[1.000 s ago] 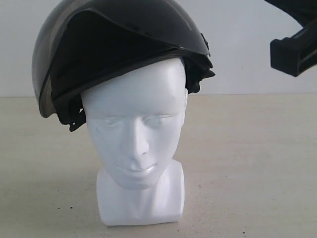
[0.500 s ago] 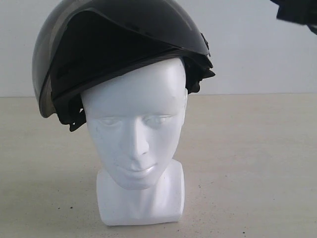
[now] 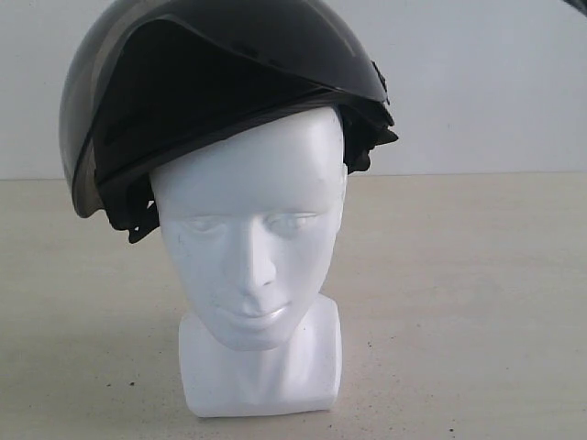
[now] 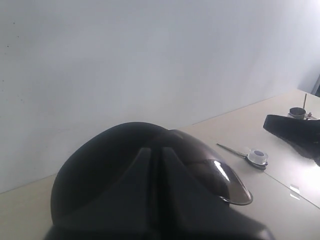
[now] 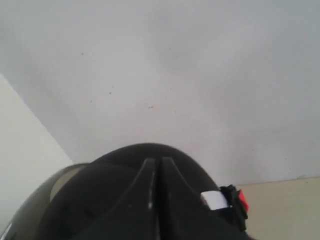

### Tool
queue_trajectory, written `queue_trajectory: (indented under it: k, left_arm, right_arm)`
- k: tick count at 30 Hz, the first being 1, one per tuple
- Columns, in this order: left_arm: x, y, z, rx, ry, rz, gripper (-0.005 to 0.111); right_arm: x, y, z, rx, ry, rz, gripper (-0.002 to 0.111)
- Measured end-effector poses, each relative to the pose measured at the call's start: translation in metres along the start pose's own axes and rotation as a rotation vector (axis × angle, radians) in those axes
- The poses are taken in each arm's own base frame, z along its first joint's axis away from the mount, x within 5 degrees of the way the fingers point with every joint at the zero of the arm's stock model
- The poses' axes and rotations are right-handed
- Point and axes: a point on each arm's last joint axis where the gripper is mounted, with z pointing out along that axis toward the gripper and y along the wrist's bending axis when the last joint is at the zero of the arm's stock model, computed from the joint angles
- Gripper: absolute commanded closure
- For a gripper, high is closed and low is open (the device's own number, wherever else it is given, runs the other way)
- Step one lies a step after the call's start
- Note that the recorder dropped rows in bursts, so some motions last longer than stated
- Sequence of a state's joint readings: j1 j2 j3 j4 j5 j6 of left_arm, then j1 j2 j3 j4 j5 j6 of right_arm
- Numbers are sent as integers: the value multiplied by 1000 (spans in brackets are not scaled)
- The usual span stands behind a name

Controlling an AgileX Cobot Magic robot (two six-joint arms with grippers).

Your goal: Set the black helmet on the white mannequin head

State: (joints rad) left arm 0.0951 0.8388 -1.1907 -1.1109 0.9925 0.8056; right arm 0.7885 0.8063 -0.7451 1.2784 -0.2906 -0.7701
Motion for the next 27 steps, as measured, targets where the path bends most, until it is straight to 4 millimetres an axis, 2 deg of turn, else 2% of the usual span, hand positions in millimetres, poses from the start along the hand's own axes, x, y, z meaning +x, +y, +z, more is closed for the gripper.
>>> queue_trajectory:
  k: [5,13,17,19,25,27]
  left_arm:
    - [0,0,0,0,0,0,102]
    - [0,0,0,0,0,0,102]
    - [0,0,0,0,0,0,102]
    - [0,0,0,0,0,0,102]
    - [0,0,0,0,0,0,102]
    - [0,0,0,0,0,0,102]
  right_arm:
    - [6,6,0,-66,60,-50,108]
    - [0,16,-2,-175,19,134,108]
    - [-5,27,-2,-233,81,141,108]
    - [-13,30,0,-203,145,98,108]
    - [-60,30,2,40,345,-98,108]
    - [-69,30,2,92,413,-162,108]
